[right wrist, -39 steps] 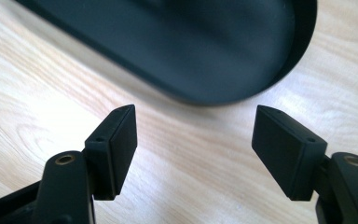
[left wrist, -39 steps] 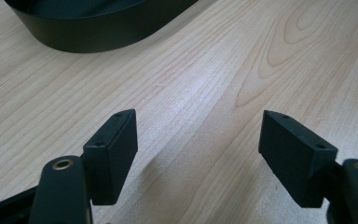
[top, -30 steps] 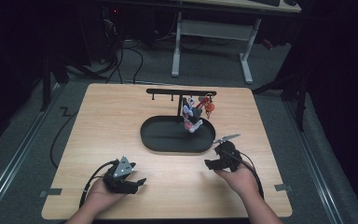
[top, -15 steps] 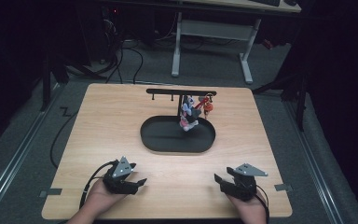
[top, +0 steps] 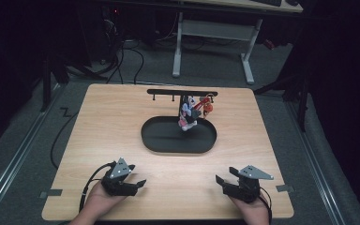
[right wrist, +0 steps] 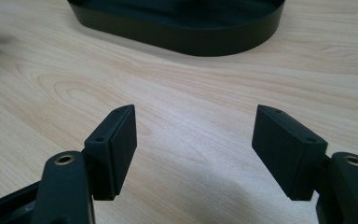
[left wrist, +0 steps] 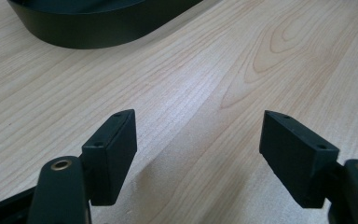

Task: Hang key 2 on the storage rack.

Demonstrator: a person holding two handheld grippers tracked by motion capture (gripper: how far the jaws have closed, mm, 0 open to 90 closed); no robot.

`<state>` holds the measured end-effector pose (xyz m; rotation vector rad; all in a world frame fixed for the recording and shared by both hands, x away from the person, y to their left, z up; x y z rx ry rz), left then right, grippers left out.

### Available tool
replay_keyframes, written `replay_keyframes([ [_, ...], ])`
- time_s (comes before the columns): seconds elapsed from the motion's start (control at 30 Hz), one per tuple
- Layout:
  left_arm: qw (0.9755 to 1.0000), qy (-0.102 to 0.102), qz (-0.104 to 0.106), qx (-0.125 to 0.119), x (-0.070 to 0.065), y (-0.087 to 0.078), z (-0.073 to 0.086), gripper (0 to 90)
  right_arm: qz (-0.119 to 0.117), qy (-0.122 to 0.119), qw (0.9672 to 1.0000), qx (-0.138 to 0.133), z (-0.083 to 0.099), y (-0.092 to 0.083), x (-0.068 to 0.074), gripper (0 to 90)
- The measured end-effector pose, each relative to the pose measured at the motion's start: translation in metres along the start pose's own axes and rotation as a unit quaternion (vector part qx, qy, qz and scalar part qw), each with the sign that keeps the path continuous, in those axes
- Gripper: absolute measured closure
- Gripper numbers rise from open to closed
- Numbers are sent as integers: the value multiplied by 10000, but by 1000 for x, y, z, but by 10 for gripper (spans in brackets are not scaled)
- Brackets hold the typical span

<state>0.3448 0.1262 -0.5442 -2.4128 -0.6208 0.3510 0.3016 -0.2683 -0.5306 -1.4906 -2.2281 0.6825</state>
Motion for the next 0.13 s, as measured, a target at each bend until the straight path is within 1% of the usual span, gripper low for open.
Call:
replay_keyframes([
  [0.13, 10000, 42, -2, 39, 0, -3, 1, 267, 27, -69, 10000, 27, -2, 3, 4, 311],
])
Point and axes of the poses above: each handheld gripper's, and its own axes: y roughly forward along the jaws, z roughly out of its underside, x roughly to its left, the point moved 3 cm from there along y, roughly forward along the jaws, and after that the axes turned 7 degrees about z, right-handed, at the moved point
